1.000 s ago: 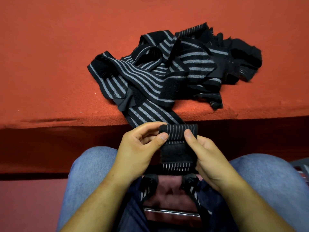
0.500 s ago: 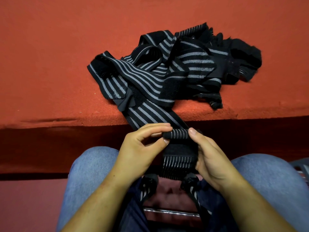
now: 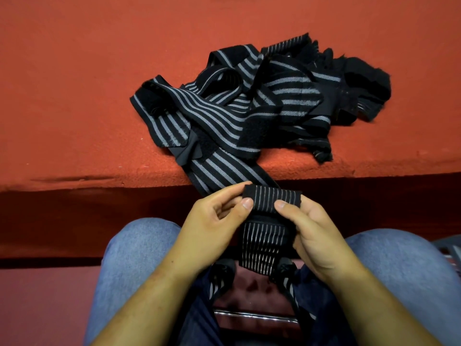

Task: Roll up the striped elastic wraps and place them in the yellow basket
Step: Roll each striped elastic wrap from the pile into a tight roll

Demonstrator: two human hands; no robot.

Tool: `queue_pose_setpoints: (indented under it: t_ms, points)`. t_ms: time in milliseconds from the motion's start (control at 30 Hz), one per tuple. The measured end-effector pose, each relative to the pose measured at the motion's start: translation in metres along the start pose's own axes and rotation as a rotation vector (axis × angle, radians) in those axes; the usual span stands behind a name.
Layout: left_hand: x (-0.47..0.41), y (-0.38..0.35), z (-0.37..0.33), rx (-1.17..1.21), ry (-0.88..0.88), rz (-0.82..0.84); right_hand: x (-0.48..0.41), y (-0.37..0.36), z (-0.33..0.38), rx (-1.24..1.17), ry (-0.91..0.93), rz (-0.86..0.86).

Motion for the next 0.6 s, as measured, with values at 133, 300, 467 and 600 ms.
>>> queue_pose_setpoints:
  t_ms: [133,300,467,600]
  points:
    - [0.0008,0.0027,-0.0001,-0.104,-0.044,-0.015,-0.0013,0.0000,-0.0036,0.069,0.016,-0.002]
    - [0.0014,0.0034,-0.0043,-0.158,-0.068,0.002,-0.0012,-0.0002,-0.0021,0.184,0.056,0.003]
    - [0.0014,0.0028,-0.0050,-0.201,-0.082,0.005,-0.0016,0.0013,-0.0024,0.192,0.068,0.028]
    - [0.0024,0.0032,-0.0049,-0.198,-0.067,0.021,-0.0005,0.0018,-0.0026,0.190,0.066,0.043]
Point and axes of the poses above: each hand's wrist, its own x-axis away from the middle knuckle, its own y-axis out of the back of the hand, z = x × y, the point moved 4 cm from there along -x, towards the middle knuckle, and after that the axes turned 2 degrees about z, right-handed, at the moved point
